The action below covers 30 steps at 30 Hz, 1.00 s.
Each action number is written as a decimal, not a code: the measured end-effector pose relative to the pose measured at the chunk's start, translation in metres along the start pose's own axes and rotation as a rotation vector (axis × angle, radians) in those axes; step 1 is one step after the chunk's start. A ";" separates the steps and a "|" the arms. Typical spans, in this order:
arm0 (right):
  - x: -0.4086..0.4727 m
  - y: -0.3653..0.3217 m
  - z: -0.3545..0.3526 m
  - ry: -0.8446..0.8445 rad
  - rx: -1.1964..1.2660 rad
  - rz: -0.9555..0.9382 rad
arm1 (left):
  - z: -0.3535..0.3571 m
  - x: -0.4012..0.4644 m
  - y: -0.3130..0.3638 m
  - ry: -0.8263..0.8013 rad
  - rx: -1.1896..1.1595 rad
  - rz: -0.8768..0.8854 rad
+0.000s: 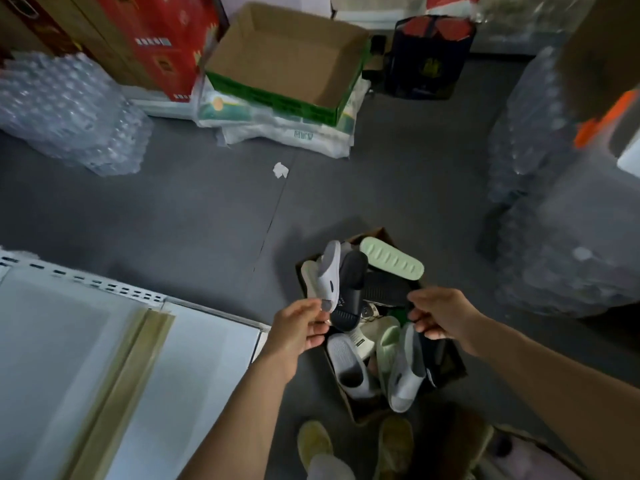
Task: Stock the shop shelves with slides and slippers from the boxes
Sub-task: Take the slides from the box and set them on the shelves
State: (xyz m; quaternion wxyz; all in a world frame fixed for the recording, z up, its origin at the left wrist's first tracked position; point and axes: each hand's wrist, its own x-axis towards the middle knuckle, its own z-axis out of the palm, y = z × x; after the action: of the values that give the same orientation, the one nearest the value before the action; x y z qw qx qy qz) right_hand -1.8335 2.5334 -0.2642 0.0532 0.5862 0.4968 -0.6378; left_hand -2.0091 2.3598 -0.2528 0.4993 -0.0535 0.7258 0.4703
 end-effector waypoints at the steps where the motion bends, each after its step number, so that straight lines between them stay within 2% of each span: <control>1: 0.015 0.009 0.004 0.002 -0.005 0.030 | 0.000 0.015 -0.008 0.006 0.003 -0.027; 8: 0.124 0.051 0.061 -0.015 0.025 0.200 | -0.011 0.132 -0.065 0.036 0.003 -0.169; 14: 0.224 0.080 0.119 -0.022 0.002 0.191 | -0.021 0.233 -0.103 0.040 -0.029 -0.259; 18: 0.283 0.101 0.165 0.024 -0.158 0.136 | -0.025 0.294 -0.124 0.048 -0.053 -0.276; 21: 0.323 0.120 0.210 0.013 -0.219 0.190 | -0.029 0.330 -0.144 0.075 -0.084 -0.299; 25: 0.360 0.138 0.252 0.048 -0.040 0.282 | -0.036 0.355 -0.165 0.067 -0.121 -0.316; 28: 0.380 0.148 0.258 0.125 0.074 0.249 | -0.041 0.364 -0.176 0.021 -0.118 -0.294; 30: 0.377 0.147 0.252 0.117 0.211 0.223 | -0.044 0.366 -0.182 0.009 -0.130 -0.274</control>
State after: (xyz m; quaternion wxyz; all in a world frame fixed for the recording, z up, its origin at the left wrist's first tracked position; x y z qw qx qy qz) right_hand -2.0291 2.4788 -0.6957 0.0328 0.6760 0.3611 -0.6415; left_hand -2.1209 2.3706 -0.6481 0.5511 -0.1863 0.6820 0.4432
